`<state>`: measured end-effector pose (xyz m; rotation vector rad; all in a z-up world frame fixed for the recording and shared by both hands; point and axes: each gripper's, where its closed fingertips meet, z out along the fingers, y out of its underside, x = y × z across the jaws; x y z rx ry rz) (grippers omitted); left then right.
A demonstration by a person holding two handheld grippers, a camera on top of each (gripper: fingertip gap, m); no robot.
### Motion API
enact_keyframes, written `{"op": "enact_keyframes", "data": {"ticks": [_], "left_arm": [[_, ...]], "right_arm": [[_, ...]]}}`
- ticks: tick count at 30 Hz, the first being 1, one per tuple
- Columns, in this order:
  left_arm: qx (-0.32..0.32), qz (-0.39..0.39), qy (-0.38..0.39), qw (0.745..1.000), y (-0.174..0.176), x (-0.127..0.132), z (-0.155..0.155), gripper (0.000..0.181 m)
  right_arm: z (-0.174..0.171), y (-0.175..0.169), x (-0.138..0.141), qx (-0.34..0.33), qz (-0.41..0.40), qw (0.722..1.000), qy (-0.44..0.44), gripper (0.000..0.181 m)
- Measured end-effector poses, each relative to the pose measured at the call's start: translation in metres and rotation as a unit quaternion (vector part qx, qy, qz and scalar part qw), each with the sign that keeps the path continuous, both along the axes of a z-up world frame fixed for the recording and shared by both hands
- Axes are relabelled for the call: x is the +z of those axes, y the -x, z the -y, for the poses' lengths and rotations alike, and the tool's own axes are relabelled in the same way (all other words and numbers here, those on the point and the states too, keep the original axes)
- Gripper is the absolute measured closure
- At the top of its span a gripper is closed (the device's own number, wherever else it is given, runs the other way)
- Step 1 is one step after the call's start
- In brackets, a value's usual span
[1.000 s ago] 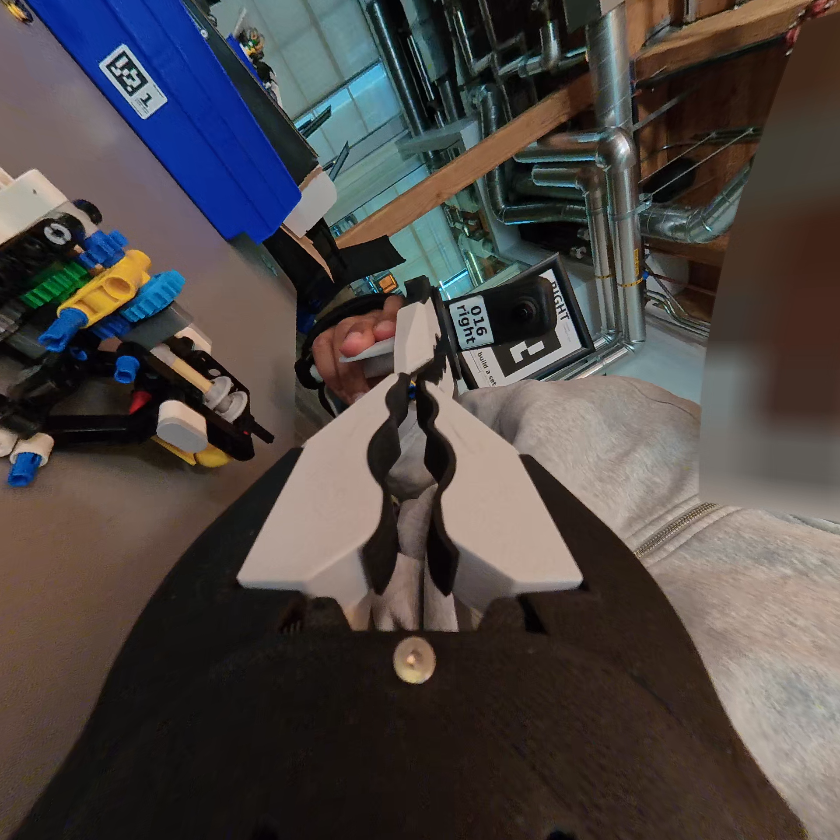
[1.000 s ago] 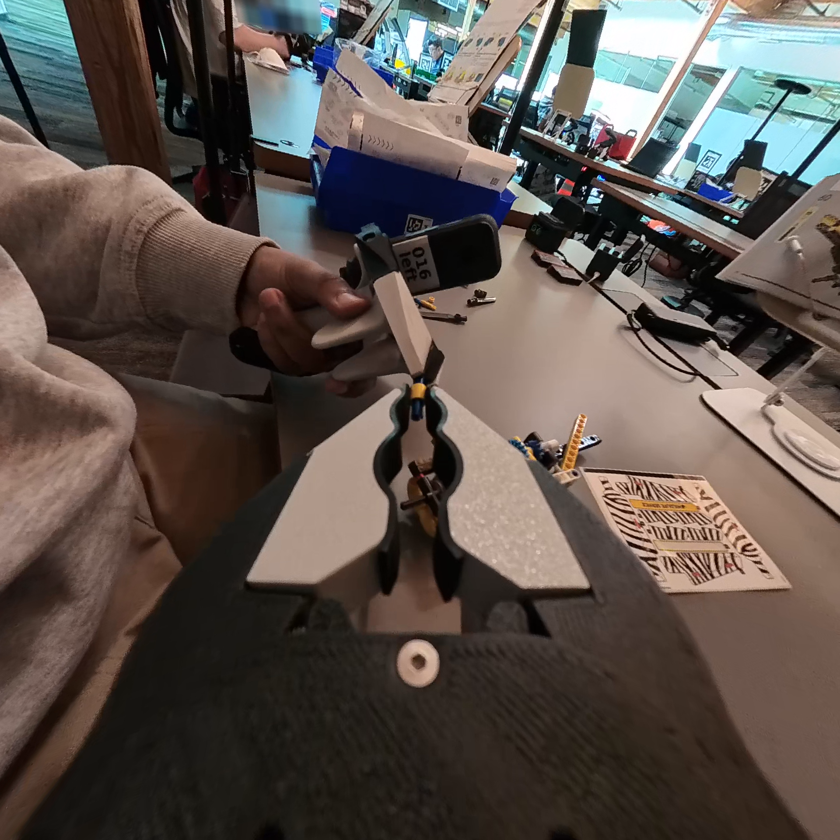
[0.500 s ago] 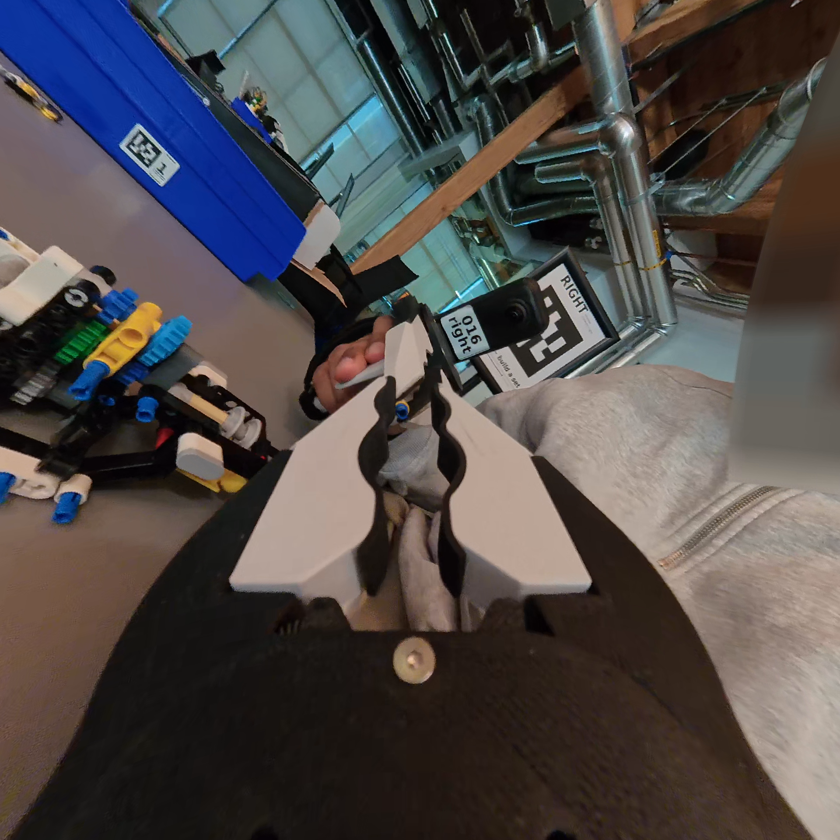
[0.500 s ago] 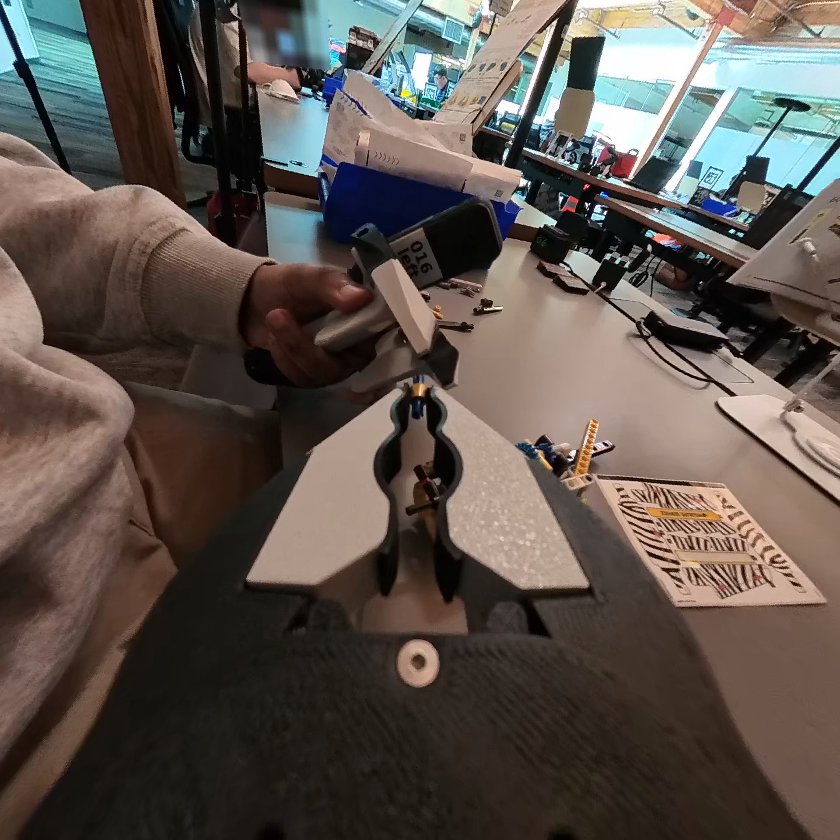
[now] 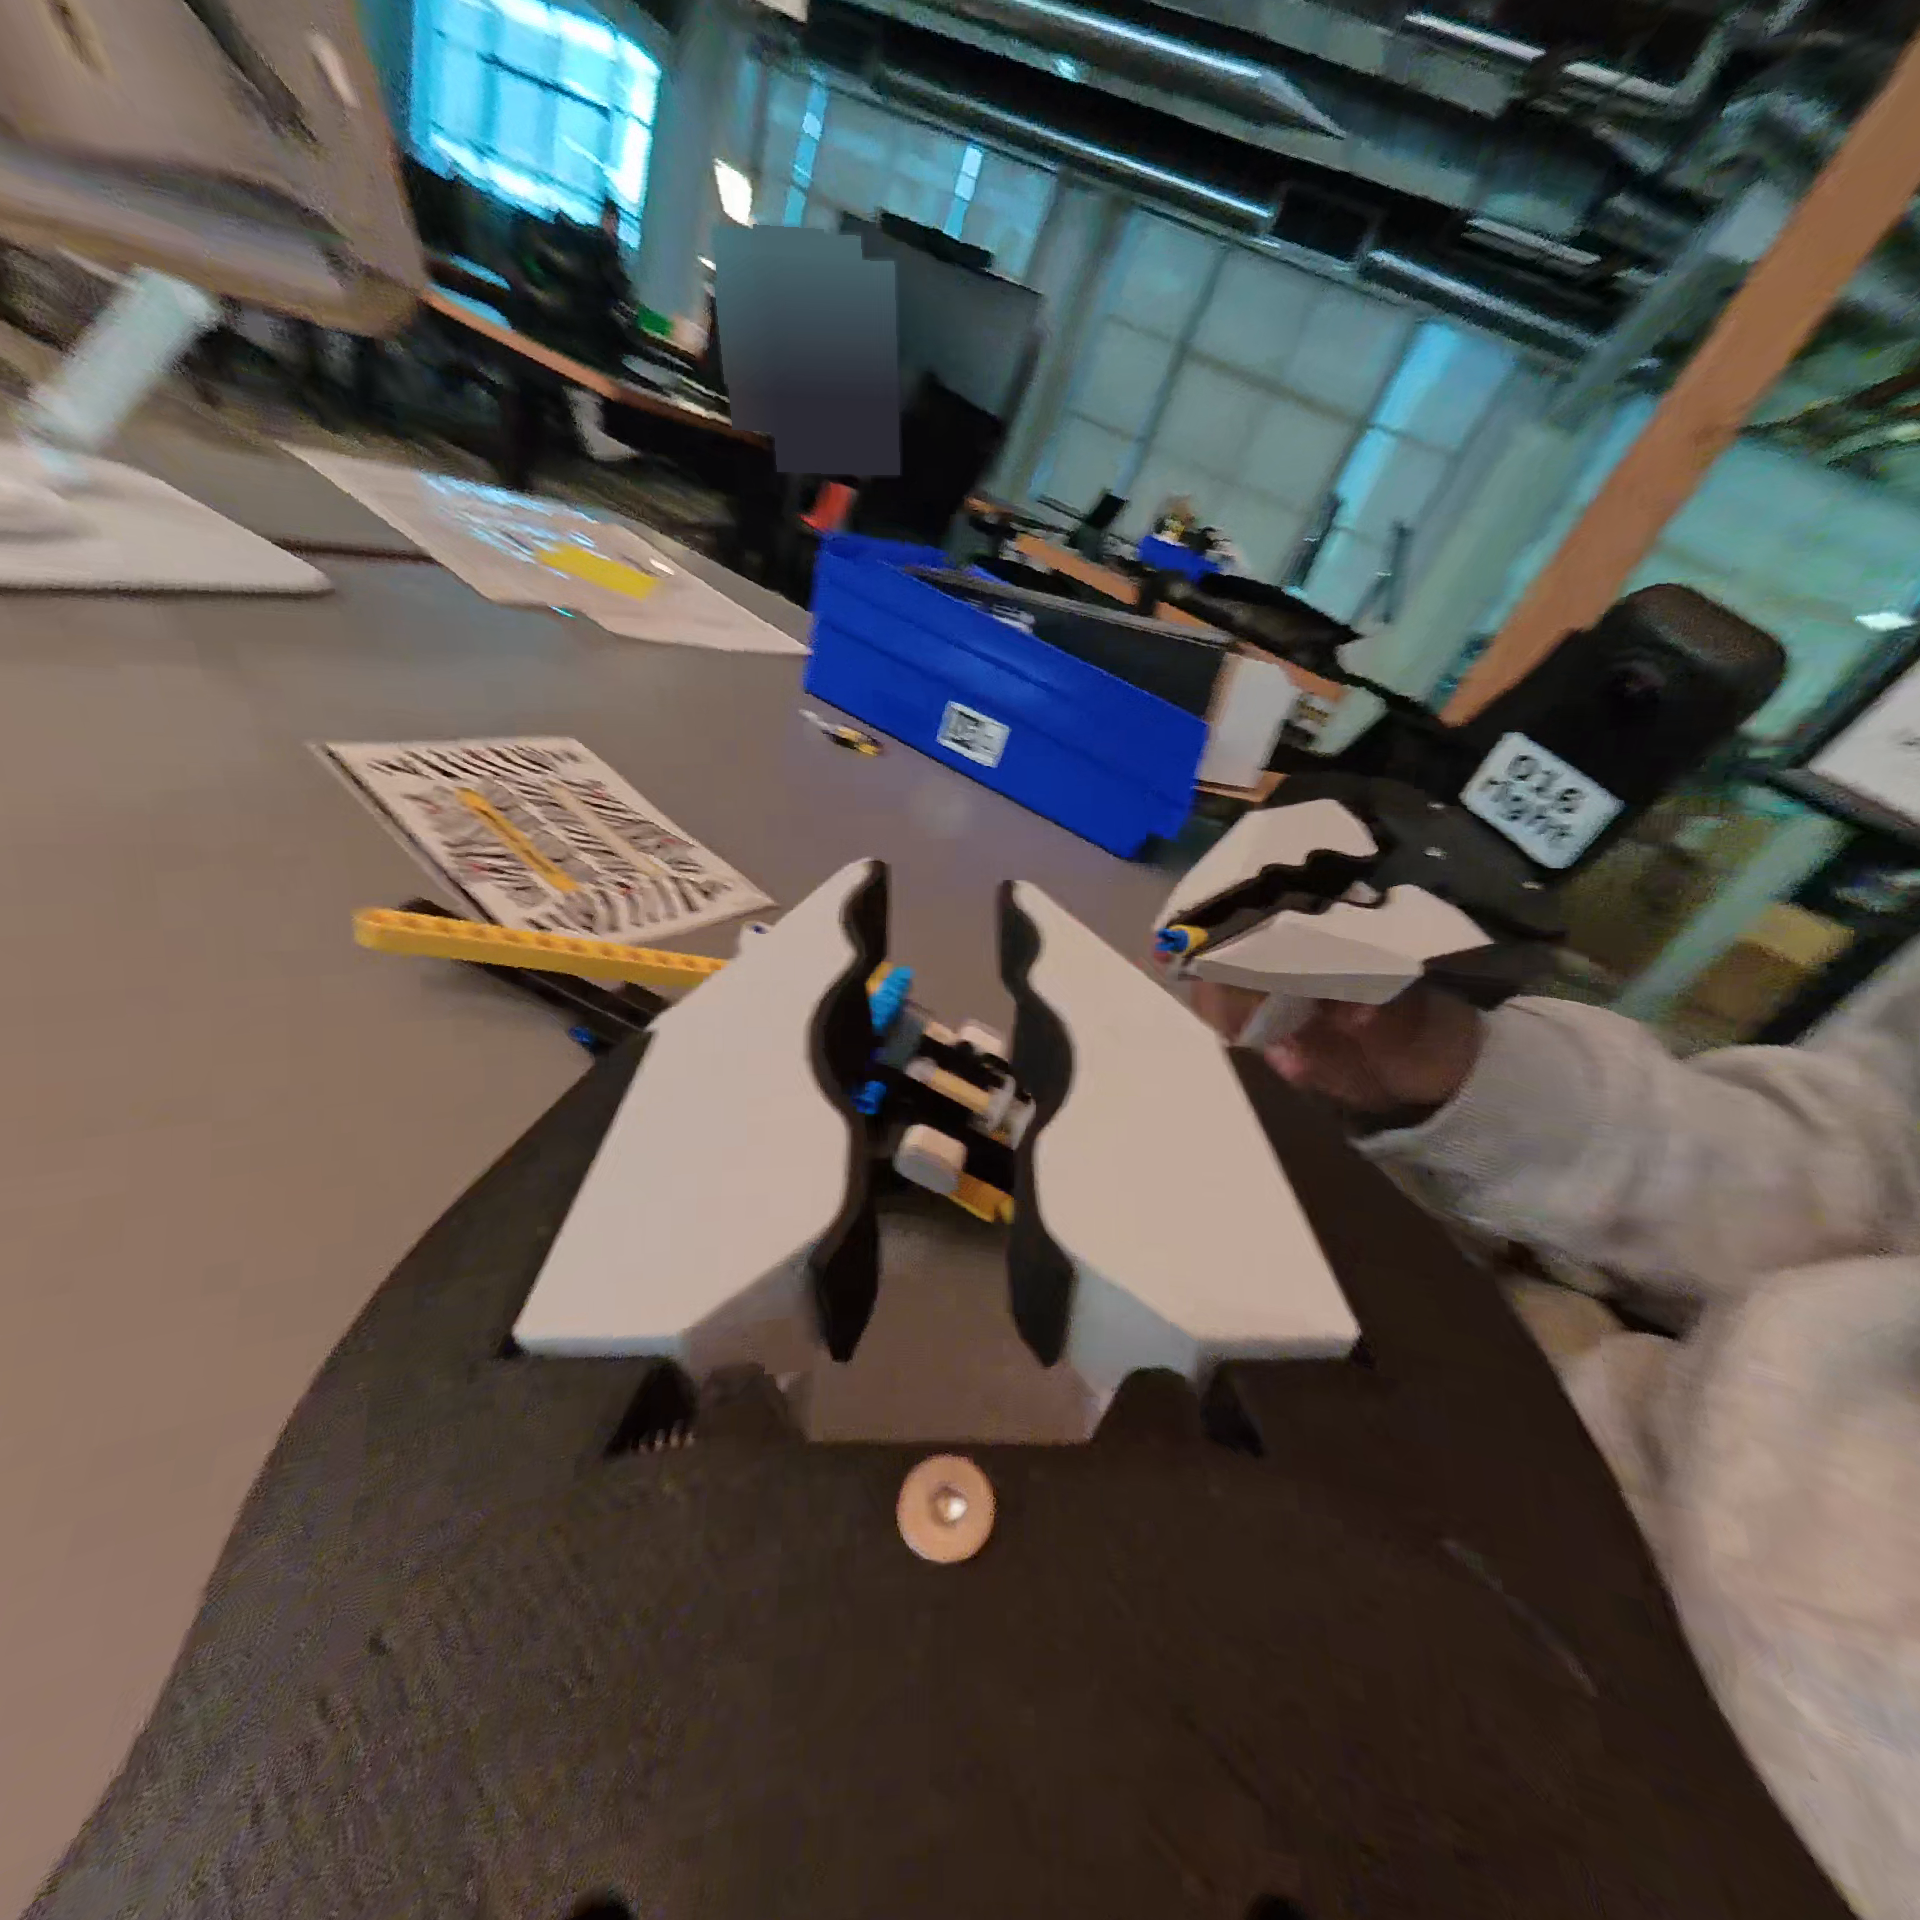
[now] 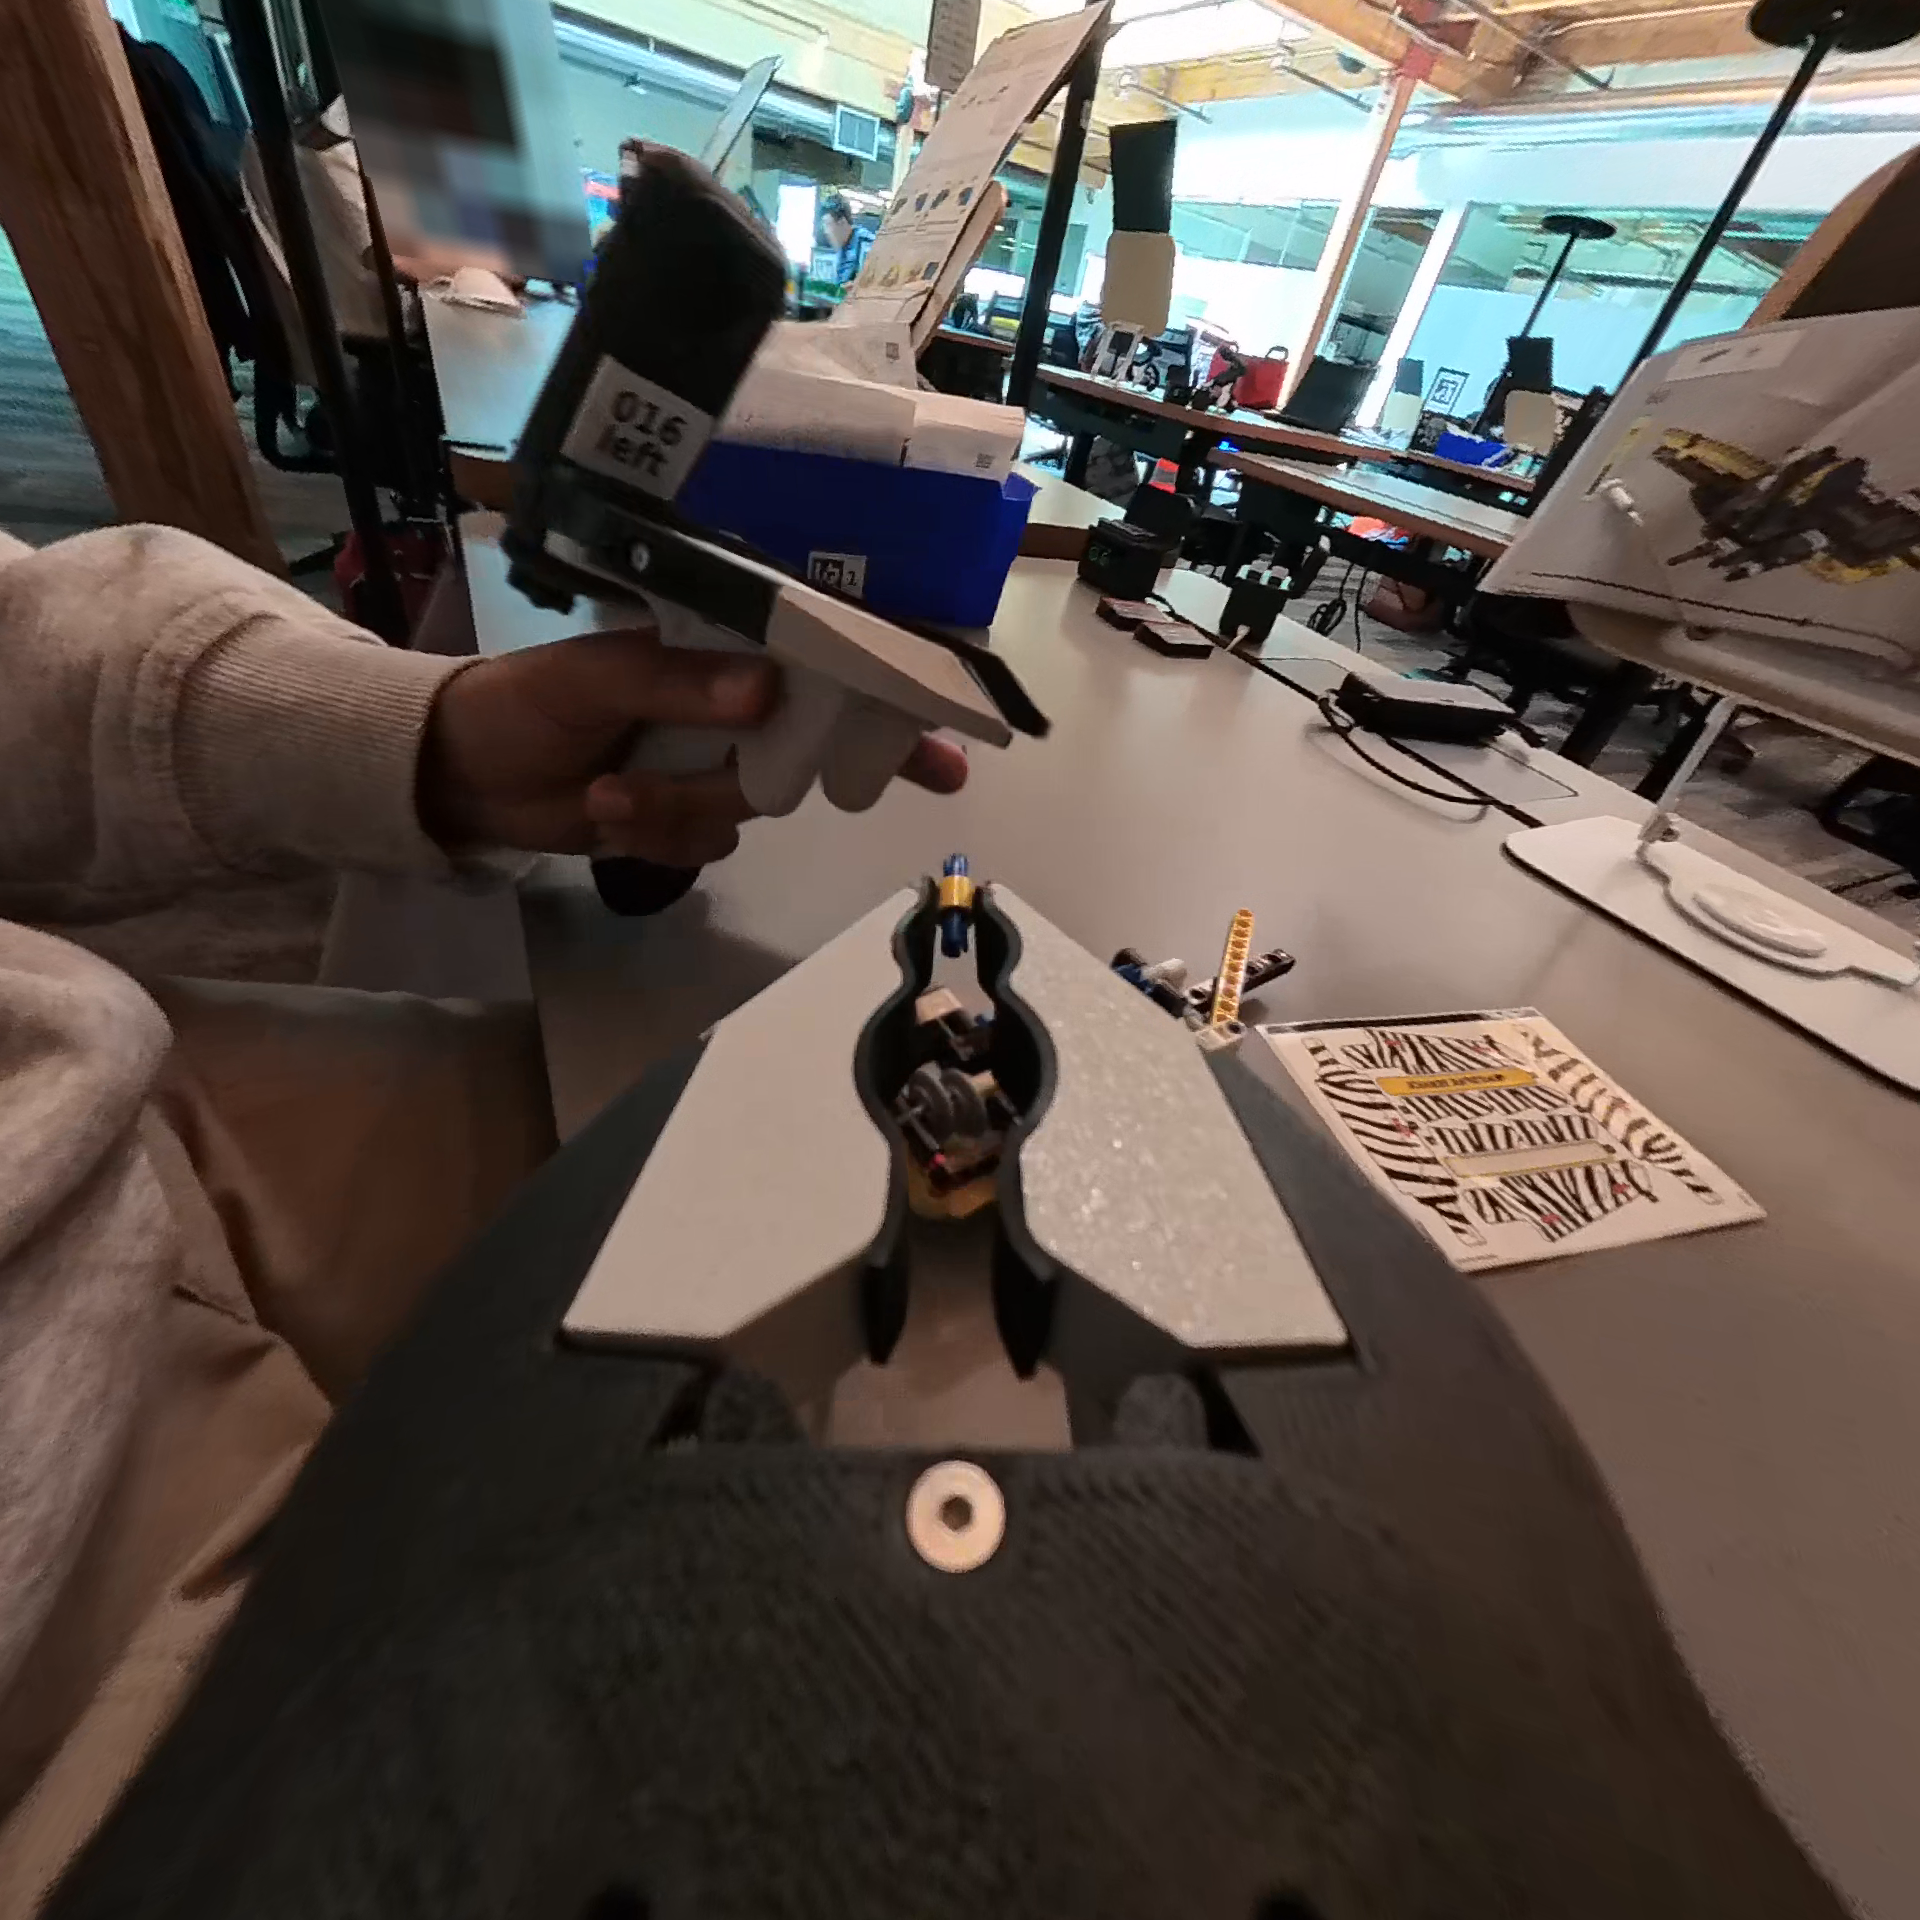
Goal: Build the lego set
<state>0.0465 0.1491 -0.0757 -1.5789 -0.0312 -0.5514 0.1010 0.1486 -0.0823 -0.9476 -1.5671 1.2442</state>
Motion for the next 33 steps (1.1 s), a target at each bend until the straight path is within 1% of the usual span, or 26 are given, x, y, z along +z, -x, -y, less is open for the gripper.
{"op": "enact_keyframes", "data": {"ticks": [1,3,5,7,9,11,15,17,19,25,28,33], "left_arm": [[0.027,-0.031,-0.003,0.999,0.005,0.000,0.001,0.181],[0.111,-0.118,0.001,0.987,0.022,-0.002,0.001,0.181],[0.192,-0.197,-0.013,0.961,0.036,0.003,0.003,0.181],[0.230,-0.236,-0.022,0.944,0.039,0.005,0.004,0.181],[0.224,-0.229,-0.016,0.947,0.035,0.000,0.002,0.181],[0.217,-0.201,-0.005,0.955,0.035,-0.005,-0.001,0.181],[0.209,-0.149,-0.017,0.966,0.040,-0.002,0.002,0.181],[0.206,-0.118,-0.009,0.971,0.043,-0.004,0.001,0.181],[0.206,-0.102,0.004,0.973,0.047,-0.007,-0.001,0.181],[0.195,-0.116,0.009,0.974,0.042,-0.008,-0.004,0.180],[0.178,-0.123,0.007,0.976,0.036,-0.008,-0.005,0.174],[0.172,-0.114,0.005,0.978,0.036,-0.008,-0.005,0.170]], "right_arm": [[-0.001,0.001,0.000,-0.003,0.000,1.000,0.006,0.176],[-0.004,0.003,0.000,-0.010,0.000,1.000,0.013,0.176],[-0.006,0.004,-0.002,-0.015,0.004,1.000,0.013,0.176],[-0.006,0.005,-0.003,-0.017,0.007,1.000,0.015,0.176],[-0.006,0.006,-0.003,-0.017,0.008,1.000,0.020,0.176],[-0.007,0.006,-0.003,-0.019,0.009,0.999,0.024,0.176],[-0.010,0.006,-0.004,-0.025,0.011,0.999,0.032,0.176],[-0.012,0.005,-0.005,-0.028,0.013,0.999,0.038,0.176],[-0.013,0.005,-0.006,-0.031,0.016,0.998,0.043,0.176],[-0.013,0.005,-0.008,-0.035,0.020,0.998,0.044,0.176],[-0.013,0.006,-0.010,-0.035,0.024,0.998,0.045,0.176],[-0.014,0.007,-0.011,-0.035,0.028,0.998,0.050,0.176]]}}
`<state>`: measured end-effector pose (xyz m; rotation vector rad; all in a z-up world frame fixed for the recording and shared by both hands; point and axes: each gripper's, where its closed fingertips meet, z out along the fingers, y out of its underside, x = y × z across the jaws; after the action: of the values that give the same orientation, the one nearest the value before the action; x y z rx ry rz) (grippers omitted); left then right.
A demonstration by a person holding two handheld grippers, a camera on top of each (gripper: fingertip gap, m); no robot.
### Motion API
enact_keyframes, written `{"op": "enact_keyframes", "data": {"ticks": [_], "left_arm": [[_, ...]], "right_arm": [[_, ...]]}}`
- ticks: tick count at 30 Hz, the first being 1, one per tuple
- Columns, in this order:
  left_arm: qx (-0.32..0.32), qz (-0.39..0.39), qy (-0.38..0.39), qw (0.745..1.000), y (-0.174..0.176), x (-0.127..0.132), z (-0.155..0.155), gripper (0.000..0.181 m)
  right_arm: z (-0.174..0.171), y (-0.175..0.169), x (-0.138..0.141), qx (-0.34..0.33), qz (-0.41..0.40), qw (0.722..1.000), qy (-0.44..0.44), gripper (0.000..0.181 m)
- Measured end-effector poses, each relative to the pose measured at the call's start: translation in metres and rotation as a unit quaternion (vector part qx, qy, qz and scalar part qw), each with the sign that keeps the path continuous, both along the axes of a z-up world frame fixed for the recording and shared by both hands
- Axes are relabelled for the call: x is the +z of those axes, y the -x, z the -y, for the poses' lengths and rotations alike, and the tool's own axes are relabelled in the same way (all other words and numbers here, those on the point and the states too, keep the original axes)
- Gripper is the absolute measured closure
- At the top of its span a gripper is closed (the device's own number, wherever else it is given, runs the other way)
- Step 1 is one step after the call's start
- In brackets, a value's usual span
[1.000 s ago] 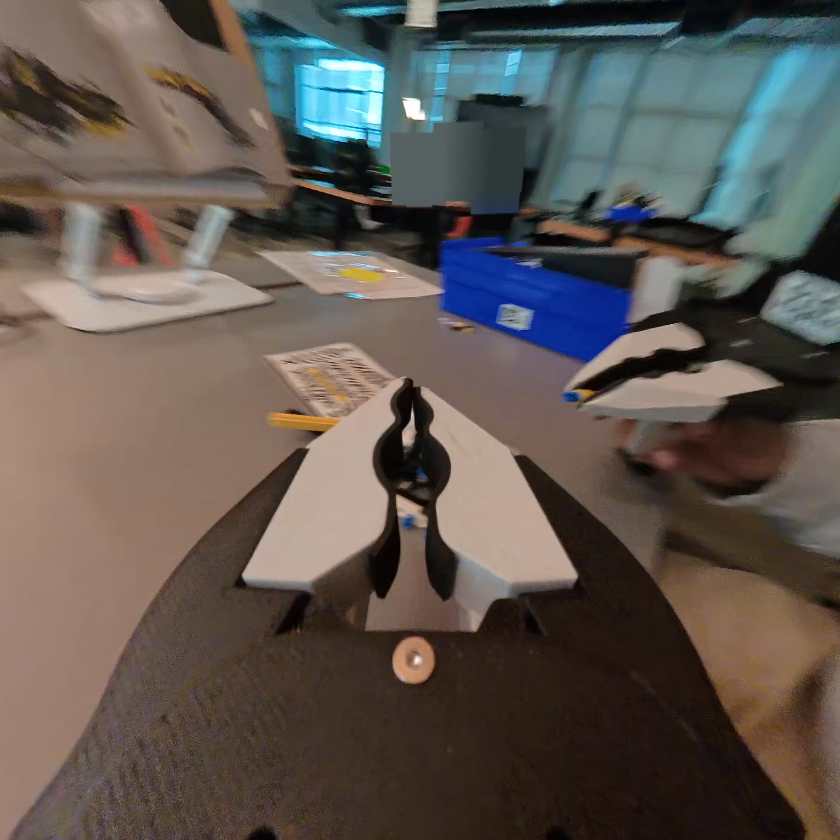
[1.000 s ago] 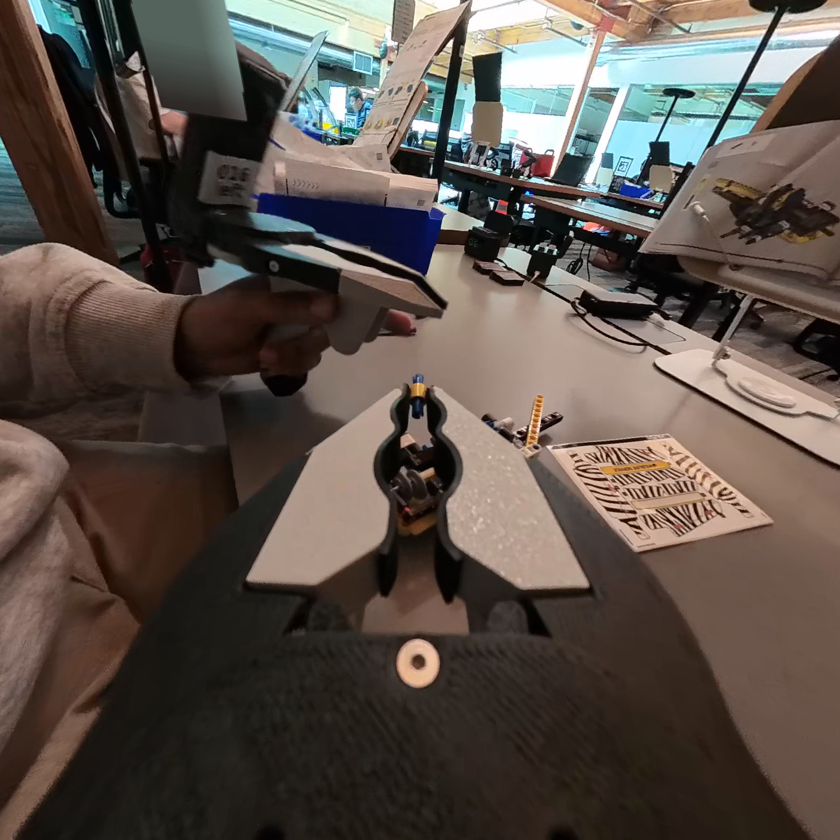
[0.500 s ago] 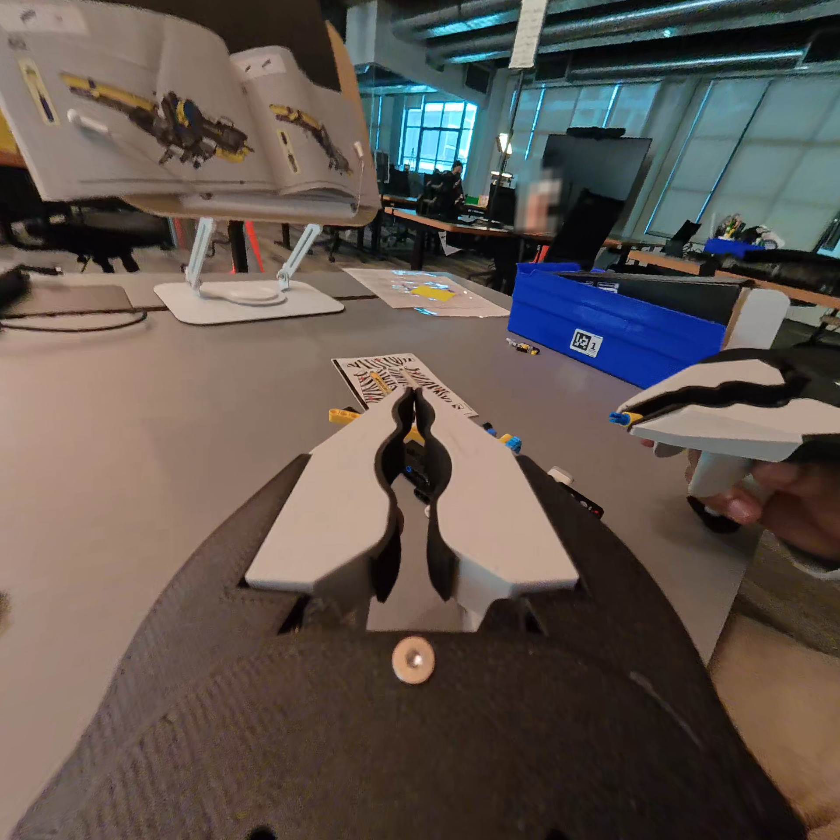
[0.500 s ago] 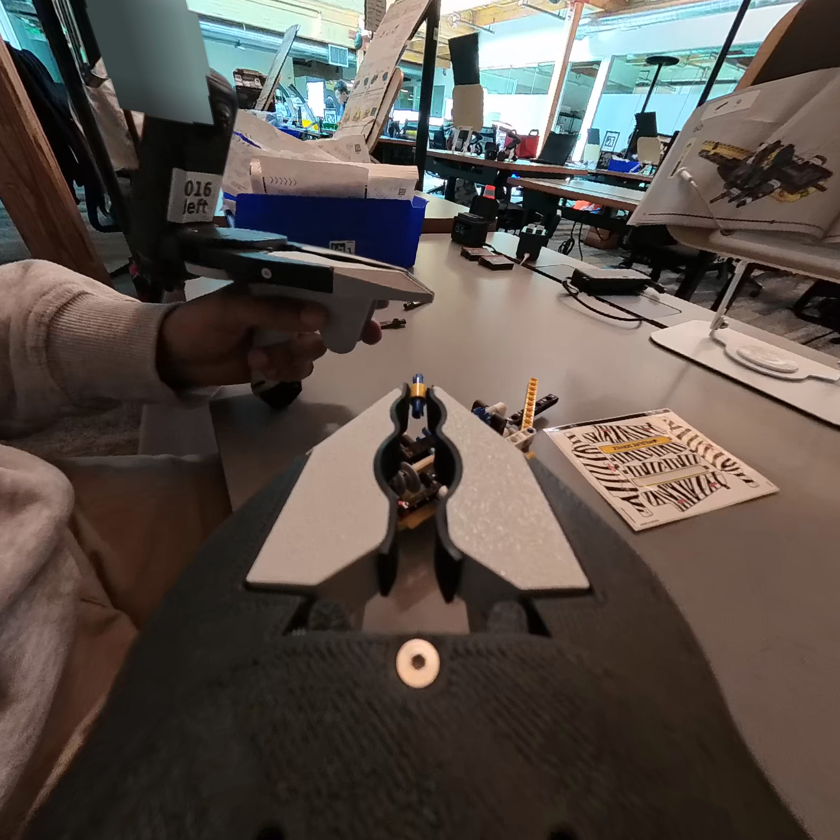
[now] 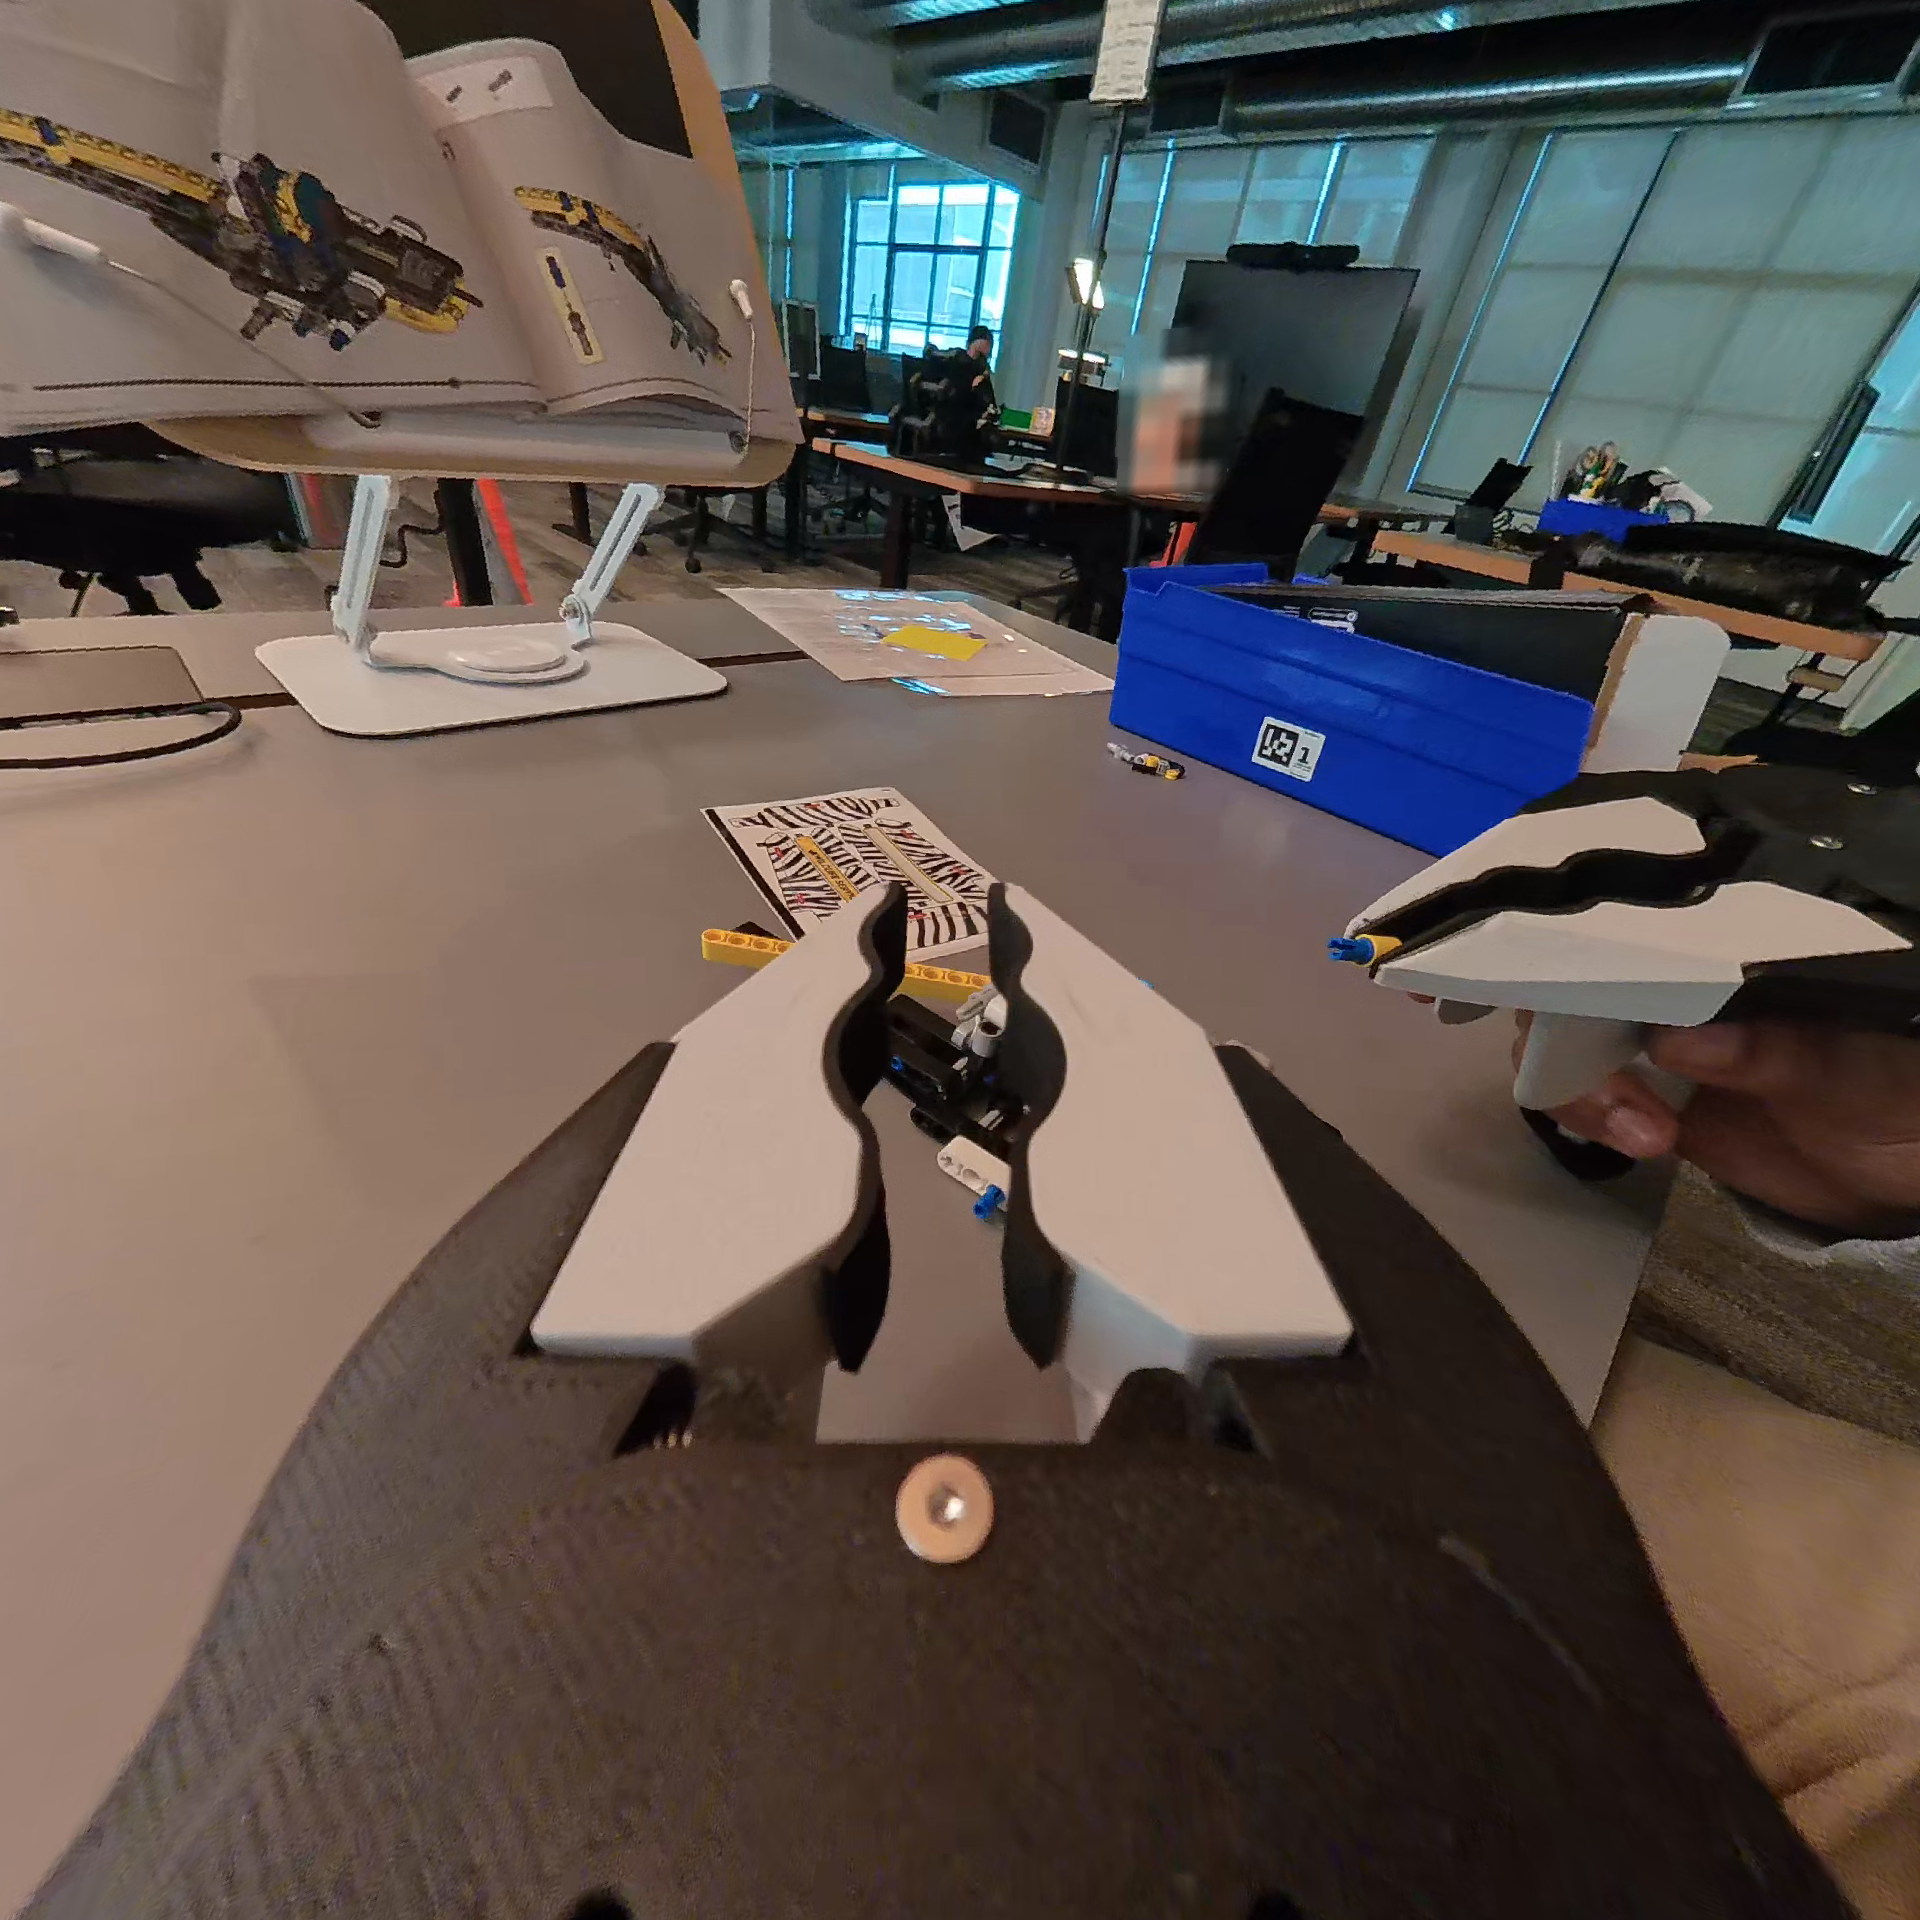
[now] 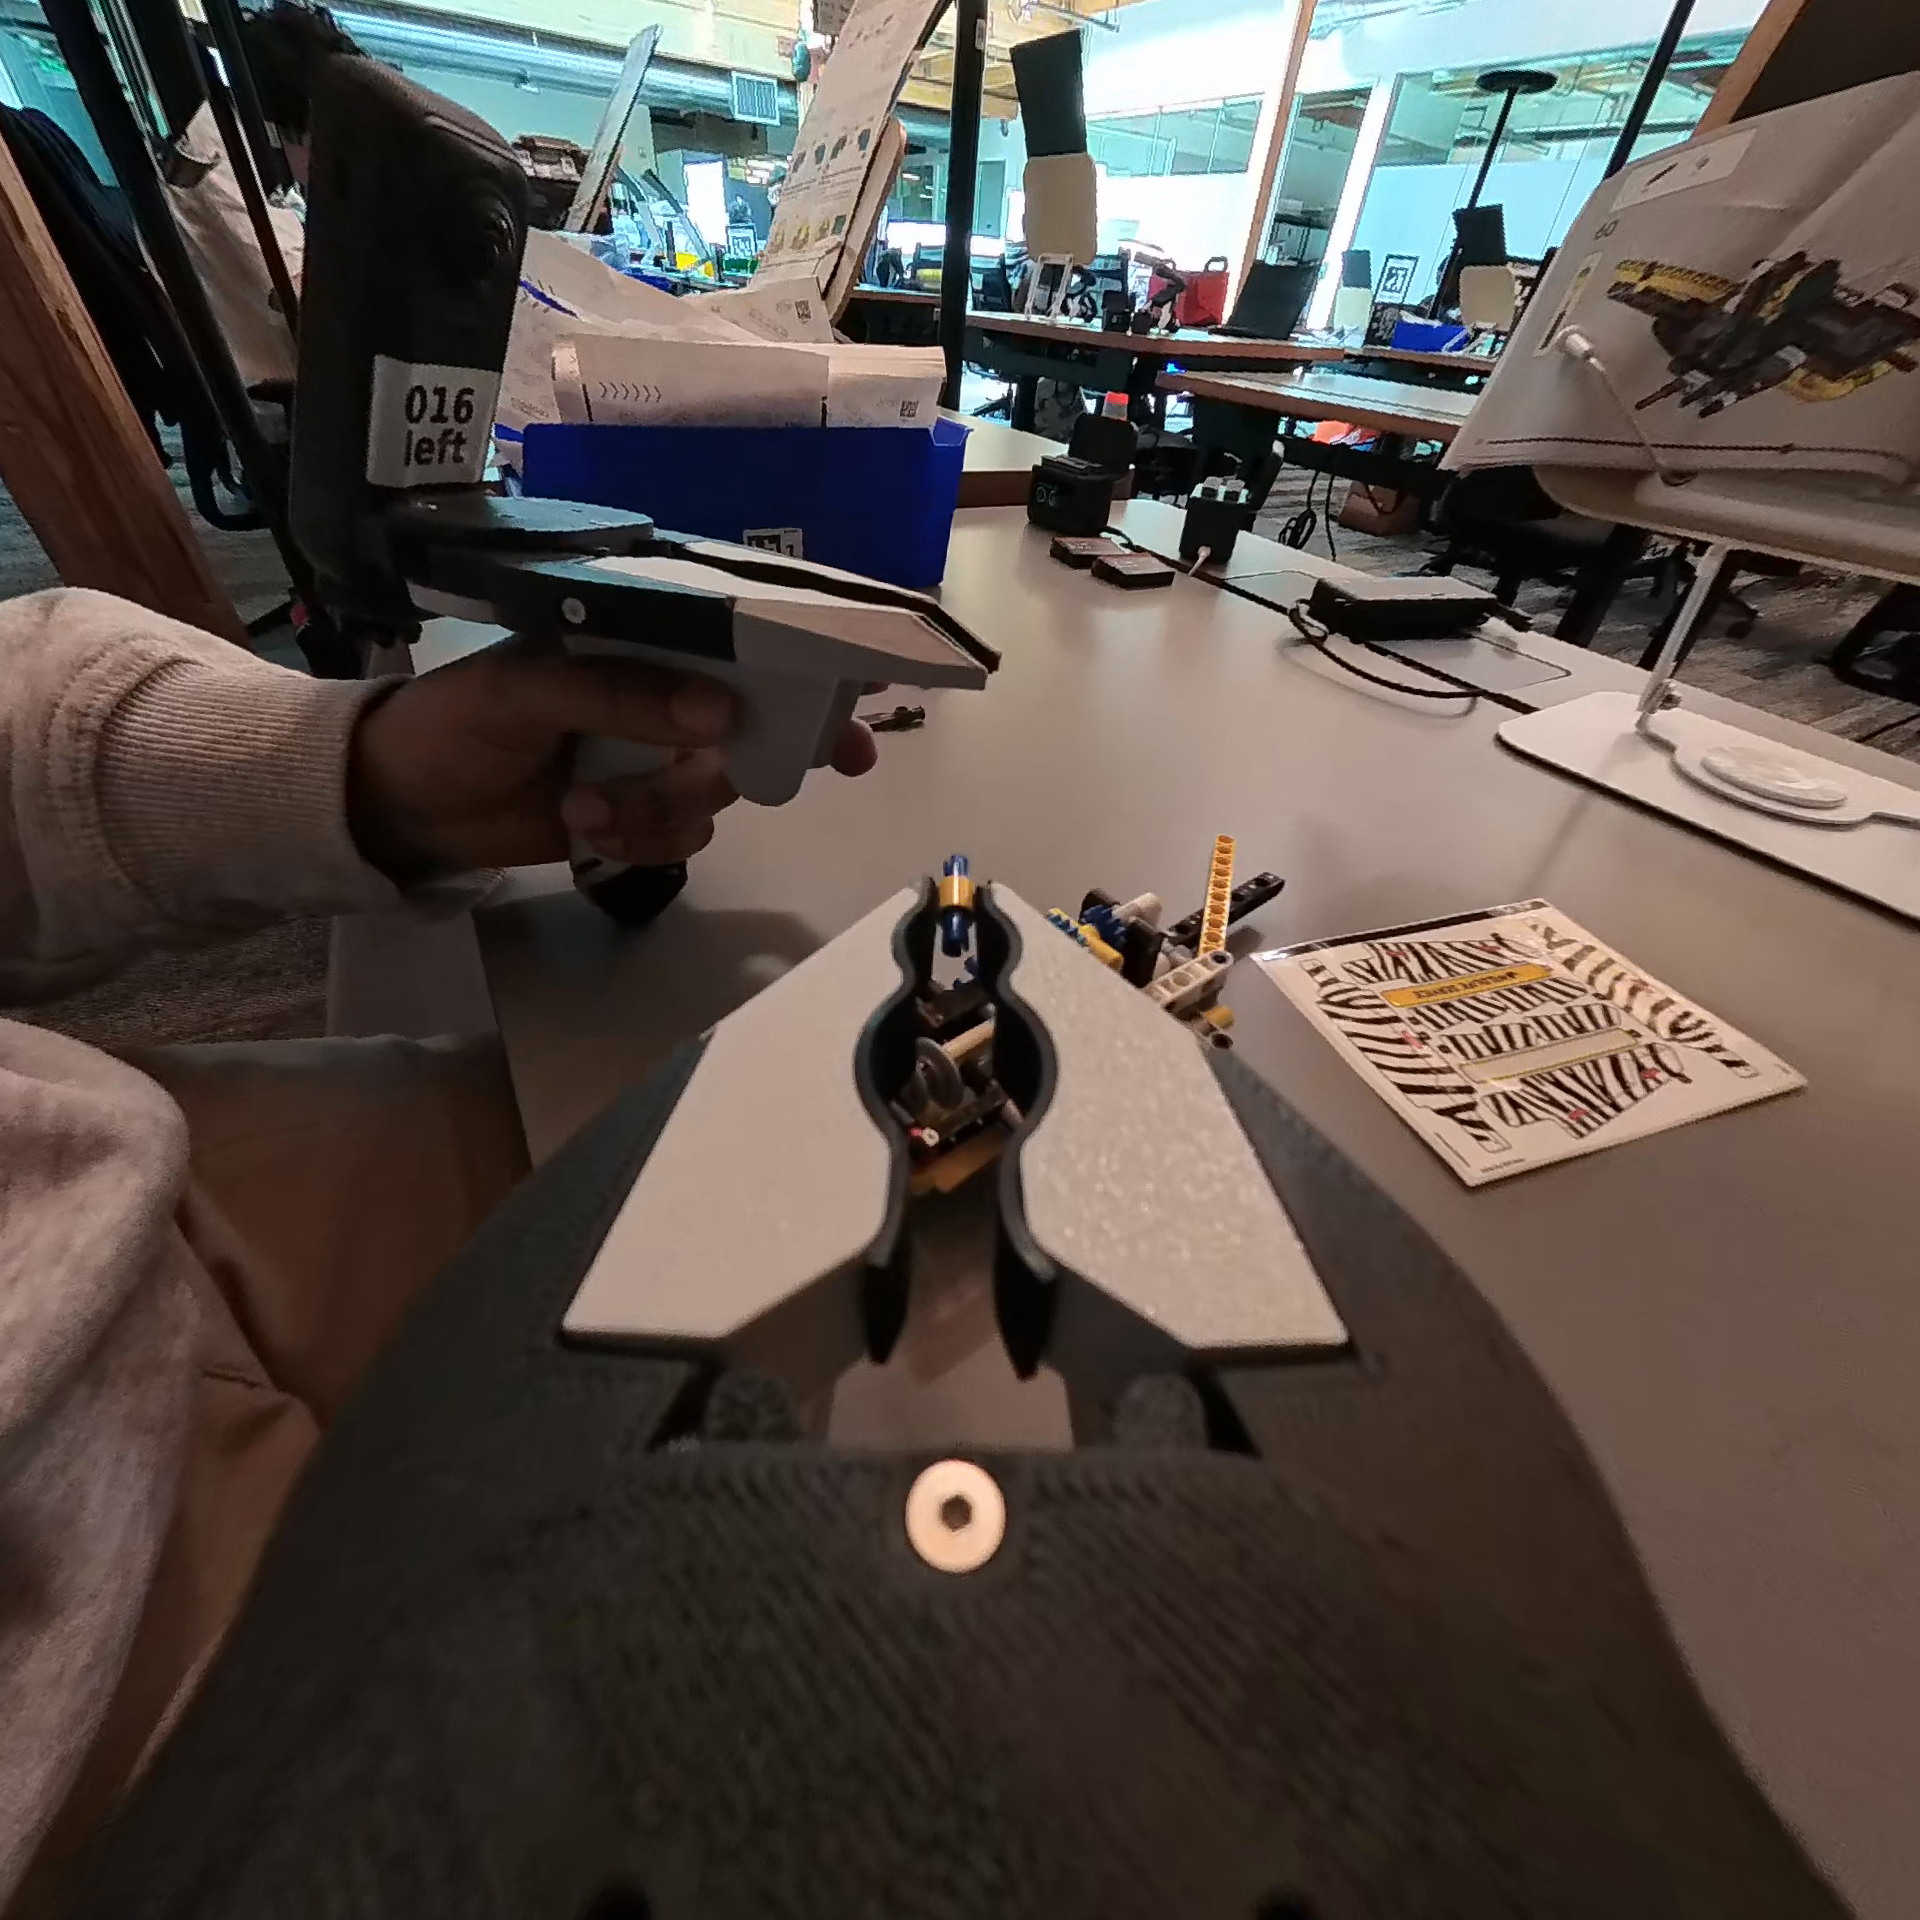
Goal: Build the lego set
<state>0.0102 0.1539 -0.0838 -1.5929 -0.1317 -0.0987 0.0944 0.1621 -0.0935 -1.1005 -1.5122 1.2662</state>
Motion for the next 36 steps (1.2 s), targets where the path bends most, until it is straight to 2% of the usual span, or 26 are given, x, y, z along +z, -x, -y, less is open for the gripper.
{"op": "enact_keyframes", "data": {"ticks": [16,36], "left_arm": [[-0.022,0.013,-0.005,1.000,-0.0056,0.0005,0.0002,0.164],[-0.027,0.031,-0.005,0.999,-0.0036,0.0000,0.0006,0.167]], "right_arm": [[0.0008,-0.0009,0.0006,-0.001,0.001,1.000,0.001,0.176],[0.0014,-0.0008,-0.0003,-0.001,0.003,1.000,0.005,0.176]]}}
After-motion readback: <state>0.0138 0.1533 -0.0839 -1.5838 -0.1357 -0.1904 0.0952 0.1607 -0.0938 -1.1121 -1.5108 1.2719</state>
